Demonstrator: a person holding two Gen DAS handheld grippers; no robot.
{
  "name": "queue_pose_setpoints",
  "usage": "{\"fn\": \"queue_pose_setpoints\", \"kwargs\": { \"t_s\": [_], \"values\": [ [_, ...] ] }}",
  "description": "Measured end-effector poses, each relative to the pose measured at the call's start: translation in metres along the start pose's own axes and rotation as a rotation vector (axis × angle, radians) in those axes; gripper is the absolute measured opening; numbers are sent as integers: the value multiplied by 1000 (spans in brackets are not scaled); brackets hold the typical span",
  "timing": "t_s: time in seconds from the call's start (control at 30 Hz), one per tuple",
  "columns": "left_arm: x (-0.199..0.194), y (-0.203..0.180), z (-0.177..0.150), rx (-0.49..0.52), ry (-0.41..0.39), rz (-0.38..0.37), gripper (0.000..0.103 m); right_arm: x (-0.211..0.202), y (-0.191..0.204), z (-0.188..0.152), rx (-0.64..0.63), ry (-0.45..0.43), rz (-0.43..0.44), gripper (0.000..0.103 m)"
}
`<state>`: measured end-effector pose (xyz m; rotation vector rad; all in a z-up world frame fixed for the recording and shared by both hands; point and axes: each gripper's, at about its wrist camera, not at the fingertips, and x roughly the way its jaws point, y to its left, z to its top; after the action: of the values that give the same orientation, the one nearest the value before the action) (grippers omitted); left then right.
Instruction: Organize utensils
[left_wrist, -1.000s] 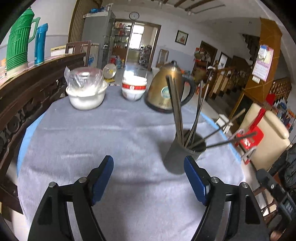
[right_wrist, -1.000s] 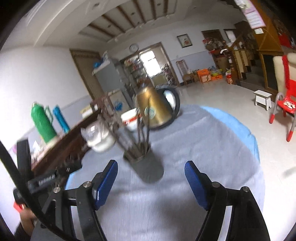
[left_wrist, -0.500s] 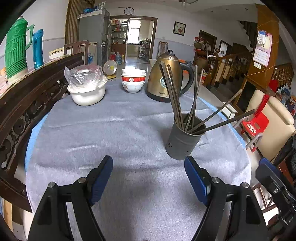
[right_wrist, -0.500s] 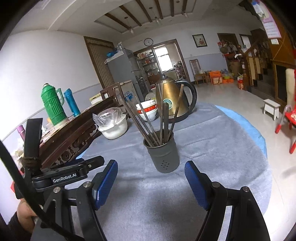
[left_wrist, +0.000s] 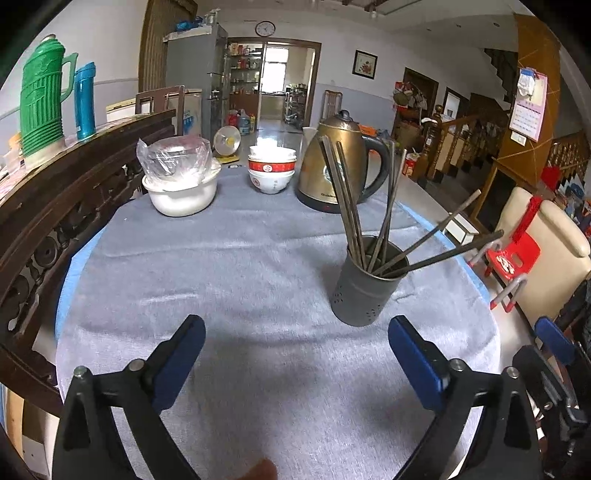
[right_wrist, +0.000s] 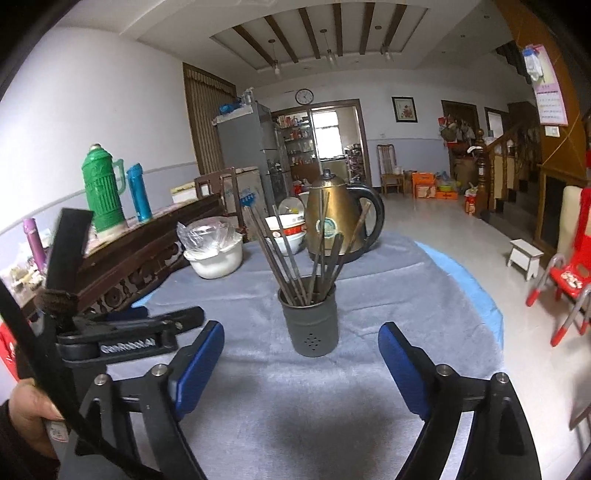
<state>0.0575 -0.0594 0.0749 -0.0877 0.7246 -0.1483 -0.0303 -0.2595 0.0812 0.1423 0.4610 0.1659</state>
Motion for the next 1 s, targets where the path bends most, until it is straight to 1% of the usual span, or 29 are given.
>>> {"fn": "queue_pose_setpoints", "kwargs": {
  "t_s": [0.13, 0.27, 0.37, 0.43, 0.63, 1.0],
  "values": [
    [0, 2, 1, 0, -2, 6, 100, 5, -3, -1, 9, 27, -38, 89],
    [-1, 2, 1, -2, -5, 3, 100, 6, -6, 0, 14, 31, -71, 89],
    [-2, 1, 2, 2, -13, -1, 100, 6, -7, 2, 14, 35, -74, 89],
    [-3, 1, 2, 6, -21, 1, 100, 6, -6, 3, 8, 34, -83, 93],
    [-4, -1, 4, 15, -14, -12, 100, 6, -5, 3, 3, 37, -89, 93],
    [-6, -11, 5, 54, -12, 2, 101, 7, -5, 5, -7, 37, -102, 93]
  ]
}}
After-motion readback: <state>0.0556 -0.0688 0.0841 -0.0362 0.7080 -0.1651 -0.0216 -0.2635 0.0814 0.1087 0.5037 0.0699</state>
